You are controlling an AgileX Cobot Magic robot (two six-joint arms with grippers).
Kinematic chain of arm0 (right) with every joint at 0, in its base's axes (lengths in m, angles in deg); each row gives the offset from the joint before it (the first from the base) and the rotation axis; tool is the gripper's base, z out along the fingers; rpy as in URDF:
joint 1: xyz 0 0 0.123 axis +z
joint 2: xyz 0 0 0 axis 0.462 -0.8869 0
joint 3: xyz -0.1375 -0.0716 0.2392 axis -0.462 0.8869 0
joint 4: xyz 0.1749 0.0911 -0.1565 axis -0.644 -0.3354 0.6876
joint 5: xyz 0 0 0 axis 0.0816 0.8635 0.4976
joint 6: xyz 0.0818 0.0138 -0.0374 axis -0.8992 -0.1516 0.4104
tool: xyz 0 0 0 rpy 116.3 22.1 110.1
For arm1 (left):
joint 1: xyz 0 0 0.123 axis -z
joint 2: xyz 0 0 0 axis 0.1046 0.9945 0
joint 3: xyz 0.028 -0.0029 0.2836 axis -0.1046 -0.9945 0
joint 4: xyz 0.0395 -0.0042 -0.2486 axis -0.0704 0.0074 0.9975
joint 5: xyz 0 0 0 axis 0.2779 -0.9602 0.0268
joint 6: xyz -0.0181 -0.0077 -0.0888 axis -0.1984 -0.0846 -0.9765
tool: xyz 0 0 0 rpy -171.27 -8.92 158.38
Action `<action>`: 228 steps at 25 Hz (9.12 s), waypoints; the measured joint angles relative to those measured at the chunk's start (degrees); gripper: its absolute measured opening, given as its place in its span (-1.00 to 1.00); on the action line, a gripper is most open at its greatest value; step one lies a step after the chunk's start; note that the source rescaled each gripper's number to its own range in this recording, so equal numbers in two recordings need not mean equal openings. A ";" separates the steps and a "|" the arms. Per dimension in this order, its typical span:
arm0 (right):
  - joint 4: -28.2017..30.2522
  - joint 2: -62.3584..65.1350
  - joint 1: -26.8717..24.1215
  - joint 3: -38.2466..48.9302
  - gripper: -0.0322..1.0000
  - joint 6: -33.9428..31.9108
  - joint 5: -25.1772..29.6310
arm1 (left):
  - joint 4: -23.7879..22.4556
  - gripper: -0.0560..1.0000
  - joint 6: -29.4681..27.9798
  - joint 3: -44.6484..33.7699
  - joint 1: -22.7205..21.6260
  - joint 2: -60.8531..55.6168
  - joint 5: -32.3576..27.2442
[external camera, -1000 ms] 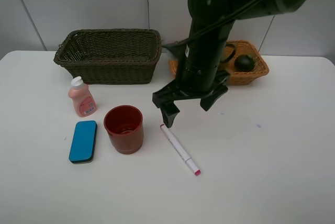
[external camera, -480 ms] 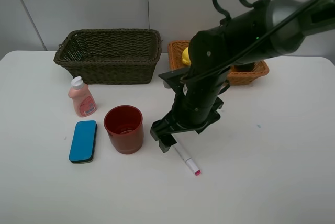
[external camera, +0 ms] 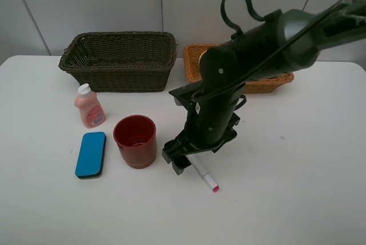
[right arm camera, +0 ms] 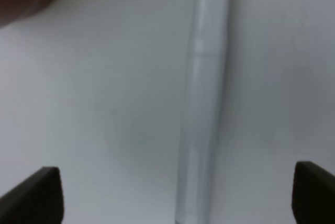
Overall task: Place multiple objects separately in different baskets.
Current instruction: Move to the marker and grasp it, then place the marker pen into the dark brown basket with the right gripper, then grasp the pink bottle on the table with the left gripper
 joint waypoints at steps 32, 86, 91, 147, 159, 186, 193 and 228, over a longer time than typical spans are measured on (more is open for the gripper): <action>-0.01 -3.69 0.00 0.22 0.85 0.00 0.60 | 0.00 1.00 0.00 0.00 0.00 0.00 0.00; 12.54 20.22 0.00 -1.73 -0.93 -2.57 9.57 | 0.00 1.00 0.00 0.00 0.00 0.00 0.00; 17.96 19.48 -0.18 -9.62 -0.93 -2.57 5.15 | 0.00 1.00 0.00 0.00 0.00 0.00 0.00; 8.90 -23.47 -8.85 -36.04 -0.92 6.17 -38.35 | 0.00 1.00 0.00 0.00 0.00 0.00 0.00; 8.71 -23.47 -9.15 -36.17 0.96 6.11 -38.97 | 0.00 1.00 0.00 0.00 0.00 0.00 0.00; 8.92 -10.76 -8.79 -36.17 1.00 6.15 -19.96 | 0.00 1.00 0.00 0.00 0.00 0.00 0.00; 8.92 -1.70 -8.79 -36.17 1.00 6.15 -5.75 | 0.00 1.00 0.00 0.00 0.00 0.00 0.00; 8.87 55.02 -8.68 -0.95 1.00 6.15 24.89 | 0.00 1.00 0.00 0.00 0.00 0.00 0.00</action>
